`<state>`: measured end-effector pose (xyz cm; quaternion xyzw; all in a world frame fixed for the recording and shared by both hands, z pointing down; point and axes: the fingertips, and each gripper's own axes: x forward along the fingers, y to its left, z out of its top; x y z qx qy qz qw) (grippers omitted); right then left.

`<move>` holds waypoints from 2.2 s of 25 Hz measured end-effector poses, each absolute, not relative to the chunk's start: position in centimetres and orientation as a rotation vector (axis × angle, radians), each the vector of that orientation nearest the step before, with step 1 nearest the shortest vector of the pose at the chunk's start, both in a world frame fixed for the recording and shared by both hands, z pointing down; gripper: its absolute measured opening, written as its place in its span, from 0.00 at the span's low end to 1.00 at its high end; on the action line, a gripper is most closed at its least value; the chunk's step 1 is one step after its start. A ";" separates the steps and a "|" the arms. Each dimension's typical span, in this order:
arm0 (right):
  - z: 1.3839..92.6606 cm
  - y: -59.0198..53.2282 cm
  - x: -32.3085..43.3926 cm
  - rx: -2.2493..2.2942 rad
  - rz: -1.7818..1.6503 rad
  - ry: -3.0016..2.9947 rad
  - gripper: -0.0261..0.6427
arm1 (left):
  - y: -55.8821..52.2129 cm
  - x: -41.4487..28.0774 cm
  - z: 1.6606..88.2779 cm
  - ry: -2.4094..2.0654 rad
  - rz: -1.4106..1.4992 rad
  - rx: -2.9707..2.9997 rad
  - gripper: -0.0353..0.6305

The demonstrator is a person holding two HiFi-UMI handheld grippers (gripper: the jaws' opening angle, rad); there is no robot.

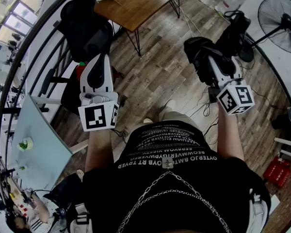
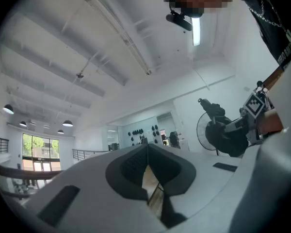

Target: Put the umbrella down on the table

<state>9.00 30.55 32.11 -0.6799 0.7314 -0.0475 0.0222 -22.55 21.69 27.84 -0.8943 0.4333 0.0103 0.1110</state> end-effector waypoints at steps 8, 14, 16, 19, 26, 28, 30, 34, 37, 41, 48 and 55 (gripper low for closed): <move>31.2 33.0 6.2 -2.121 -0.075 2.293 0.44 | 24.1 -23.3 27.9 1.236 0.043 -2.674 0.10; 31.3 34.1 5.2 -2.082 -0.081 2.298 0.44 | 24.4 -24.4 28.9 1.235 0.029 -2.702 0.10; 31.8 34.0 5.4 -2.054 -0.118 2.299 0.44 | 24.1 -24.6 29.7 1.255 0.009 -2.700 0.10; 32.2 33.0 6.1 -2.021 -0.131 2.308 0.44 | 22.6 -24.6 30.3 1.308 -0.002 -2.688 0.10; 33.7 28.2 8.7 -1.933 -0.150 2.342 0.44 | 18.3 -21.0 30.3 1.249 -0.034 -2.696 0.10; 34.2 26.4 9.3 -1.897 -0.163 2.360 0.44 | 16.5 -20.3 30.4 1.266 -0.007 -2.732 0.10; 34.6 24.6 10.1 -1.880 -0.166 2.383 0.44 | 14.6 -19.8 30.7 1.319 -0.016 -2.737 0.10; 34.5 21.1 12.0 -1.824 -0.176 2.400 0.44 | 11.9 -17.1 30.3 1.325 -0.052 -2.632 0.10; 34.8 18.7 13.2 -1.815 -0.183 2.416 0.44 | 10.6 -14.2 29.5 1.282 -0.037 -2.564 0.10; 34.8 16.1 14.7 -1.818 -0.173 2.462 0.44 | 8.7 -11.5 28.7 1.276 -0.009 -2.595 0.10; 35.0 12.9 17.3 -1.738 -0.175 2.549 0.44 | 6.1 -8.6 28.9 1.351 -0.049 -2.571 0.10; 35.4 10.5 19.4 -1.695 -0.189 2.613 0.44 | 5.3 -8.1 29.5 1.437 -0.089 -2.535 0.10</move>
